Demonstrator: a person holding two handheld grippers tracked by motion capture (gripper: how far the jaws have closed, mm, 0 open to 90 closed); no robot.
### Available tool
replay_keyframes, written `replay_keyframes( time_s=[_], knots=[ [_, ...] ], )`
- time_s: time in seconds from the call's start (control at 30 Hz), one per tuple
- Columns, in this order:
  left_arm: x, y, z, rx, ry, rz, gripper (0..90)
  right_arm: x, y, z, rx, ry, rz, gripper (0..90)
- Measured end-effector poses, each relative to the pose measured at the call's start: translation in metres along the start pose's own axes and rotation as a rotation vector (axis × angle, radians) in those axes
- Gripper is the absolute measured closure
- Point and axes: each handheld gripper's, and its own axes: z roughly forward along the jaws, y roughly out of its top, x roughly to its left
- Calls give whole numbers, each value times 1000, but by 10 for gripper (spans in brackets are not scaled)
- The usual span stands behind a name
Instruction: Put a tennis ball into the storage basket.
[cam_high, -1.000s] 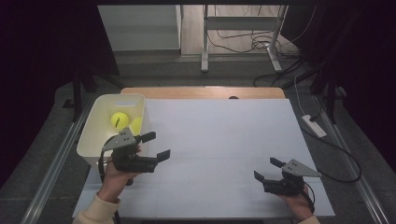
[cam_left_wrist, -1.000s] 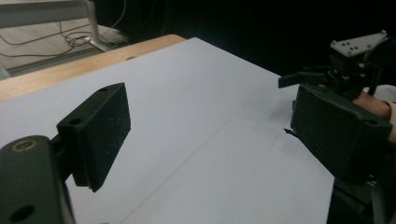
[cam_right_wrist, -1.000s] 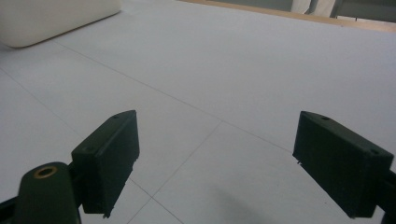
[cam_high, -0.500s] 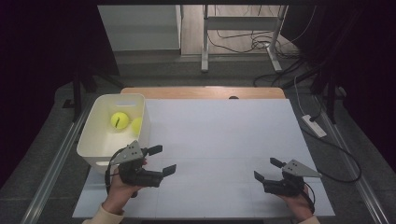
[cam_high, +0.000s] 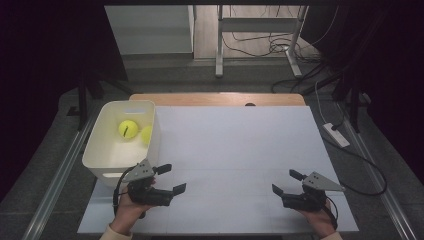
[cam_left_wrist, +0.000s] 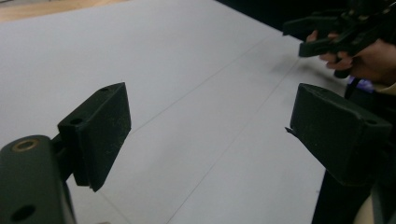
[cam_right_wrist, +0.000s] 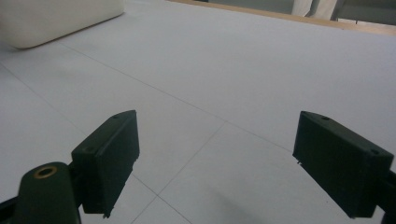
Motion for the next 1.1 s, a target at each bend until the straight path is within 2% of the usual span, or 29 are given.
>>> replay_keyframes(
  time_s=[0.37,0.63,0.8,1.1],
  knots=[
    [7,-19,3,30,27,-10,130,1,-1,0,2,10,-5,144],
    [13,-32,3,42,33,-25,127,2,-2,0,-2,45,-20,142],
    [15,-34,2,39,26,-37,126,2,-2,0,-3,53,-19,142],
    [14,-34,3,39,29,-32,125,2,-3,1,-1,62,-23,141]
  ],
)
